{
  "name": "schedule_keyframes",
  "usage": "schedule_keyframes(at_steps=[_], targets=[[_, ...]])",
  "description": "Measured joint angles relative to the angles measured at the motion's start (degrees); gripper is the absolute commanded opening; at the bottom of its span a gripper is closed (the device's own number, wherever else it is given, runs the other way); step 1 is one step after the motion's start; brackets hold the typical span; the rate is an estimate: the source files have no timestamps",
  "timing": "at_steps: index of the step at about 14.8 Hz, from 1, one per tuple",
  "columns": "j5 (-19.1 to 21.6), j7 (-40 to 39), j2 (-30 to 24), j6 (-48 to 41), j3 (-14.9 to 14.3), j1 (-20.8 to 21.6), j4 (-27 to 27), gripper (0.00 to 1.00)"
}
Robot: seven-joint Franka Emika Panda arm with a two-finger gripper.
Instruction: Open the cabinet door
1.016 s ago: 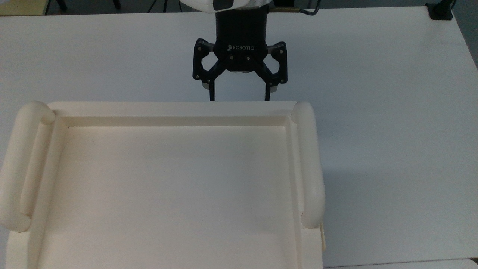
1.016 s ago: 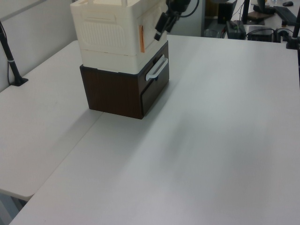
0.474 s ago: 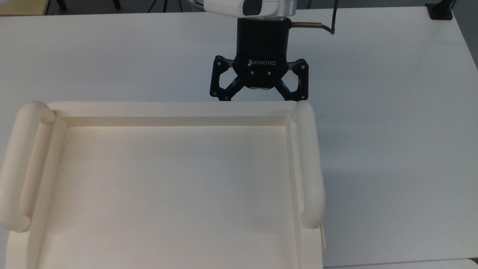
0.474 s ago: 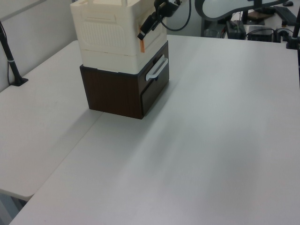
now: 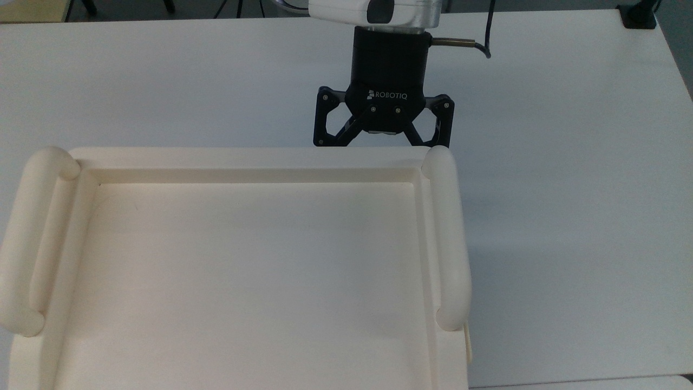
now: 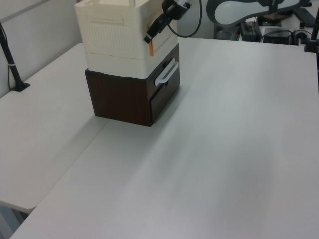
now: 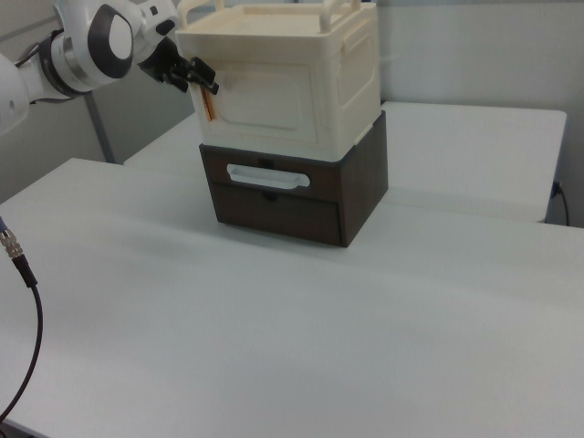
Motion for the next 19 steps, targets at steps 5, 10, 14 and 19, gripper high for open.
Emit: schedule_keyframes(at_steps=[5, 10, 14, 19], targets=[[-2.05, 0.09, 0.17, 1.16, 0.05, 0.3, 0.02, 0.46], [-2.73, 0.1, 0.11, 1.16, -0.04, 0.43, 0.02, 0.17], [-2.71, 0.41, -0.11, 1.13, 0.0, 0.2, -0.12, 0.12], [-2.7, 0.67, -0.52, 0.47, 0.06, 0.22, -0.62, 0.11]])
